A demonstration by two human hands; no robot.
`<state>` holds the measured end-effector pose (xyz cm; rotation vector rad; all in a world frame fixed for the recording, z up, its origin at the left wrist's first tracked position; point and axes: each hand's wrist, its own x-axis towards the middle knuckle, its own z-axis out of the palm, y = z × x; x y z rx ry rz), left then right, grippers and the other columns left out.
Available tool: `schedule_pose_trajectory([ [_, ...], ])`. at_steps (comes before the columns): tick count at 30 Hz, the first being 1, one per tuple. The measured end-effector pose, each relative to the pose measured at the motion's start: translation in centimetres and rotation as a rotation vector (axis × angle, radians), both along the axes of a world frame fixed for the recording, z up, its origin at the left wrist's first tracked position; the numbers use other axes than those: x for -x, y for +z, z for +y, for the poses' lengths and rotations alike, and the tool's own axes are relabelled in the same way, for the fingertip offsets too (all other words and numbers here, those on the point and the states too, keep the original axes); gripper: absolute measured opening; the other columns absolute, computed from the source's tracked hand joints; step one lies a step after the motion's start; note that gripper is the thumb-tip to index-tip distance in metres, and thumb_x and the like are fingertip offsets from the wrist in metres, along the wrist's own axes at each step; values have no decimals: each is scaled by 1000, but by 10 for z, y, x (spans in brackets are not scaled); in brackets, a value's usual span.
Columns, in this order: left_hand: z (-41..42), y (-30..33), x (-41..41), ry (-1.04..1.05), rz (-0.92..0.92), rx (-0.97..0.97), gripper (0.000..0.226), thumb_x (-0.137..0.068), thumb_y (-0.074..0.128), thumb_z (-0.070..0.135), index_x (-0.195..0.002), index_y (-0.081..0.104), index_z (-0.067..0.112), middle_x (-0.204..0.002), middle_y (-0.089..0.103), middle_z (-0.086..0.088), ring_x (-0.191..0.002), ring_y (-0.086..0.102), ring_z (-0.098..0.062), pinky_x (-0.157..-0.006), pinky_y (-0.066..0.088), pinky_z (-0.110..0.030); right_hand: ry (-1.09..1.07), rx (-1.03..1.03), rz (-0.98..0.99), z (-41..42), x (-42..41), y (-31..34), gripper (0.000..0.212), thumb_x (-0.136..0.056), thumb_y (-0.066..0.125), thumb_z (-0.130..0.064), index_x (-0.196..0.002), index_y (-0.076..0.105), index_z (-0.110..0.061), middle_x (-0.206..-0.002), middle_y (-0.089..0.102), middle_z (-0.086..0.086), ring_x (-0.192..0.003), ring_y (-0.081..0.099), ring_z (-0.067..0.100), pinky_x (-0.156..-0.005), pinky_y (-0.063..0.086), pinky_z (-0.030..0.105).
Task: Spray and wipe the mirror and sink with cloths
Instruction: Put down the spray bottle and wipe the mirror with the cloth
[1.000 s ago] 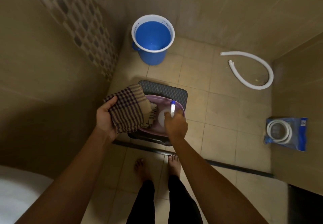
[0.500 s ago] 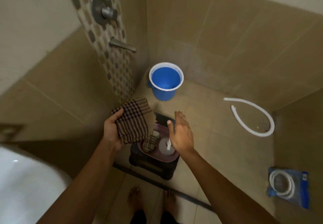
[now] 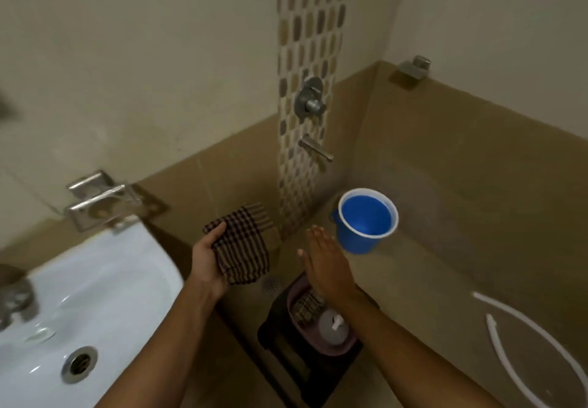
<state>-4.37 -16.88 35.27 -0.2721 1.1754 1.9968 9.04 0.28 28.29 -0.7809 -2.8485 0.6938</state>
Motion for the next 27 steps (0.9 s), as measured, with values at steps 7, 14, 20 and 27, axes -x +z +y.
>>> schedule_pose_trajectory([
  [7,-81,28,22,222,20,-38,41,-97,42,31,-107,74,8,-108,73,-14,-90,73,-32,-85,49,-44,248,-27,2,-59,72,39,89,-85,-6,-62,-155,15,-11,-163,11,5,-150,5,18,-118,-3,29],
  [14,-189,51,33,390,42,-17,40,-94,47,36,-117,66,10,-112,72,-15,-103,66,-36,-83,50,-47,401,-35,120,-147,125,82,60,-102,34,-45,-151,27,-11,-160,24,7,-149,16,20,-119,12,32],
  [20,-272,81,35,498,122,-52,36,-96,46,34,-109,68,9,-104,74,-14,-82,74,-32,-76,50,-44,503,-60,271,-221,157,122,55,-102,40,-39,-150,32,-14,-158,30,5,-148,20,19,-118,13,29],
  [27,-341,121,34,580,237,-128,49,-98,41,33,-81,81,11,-100,75,-15,-83,74,-30,-81,48,-45,596,-127,398,-288,176,168,54,-102,37,-43,-150,31,-21,-159,28,0,-147,20,15,-115,8,27],
])
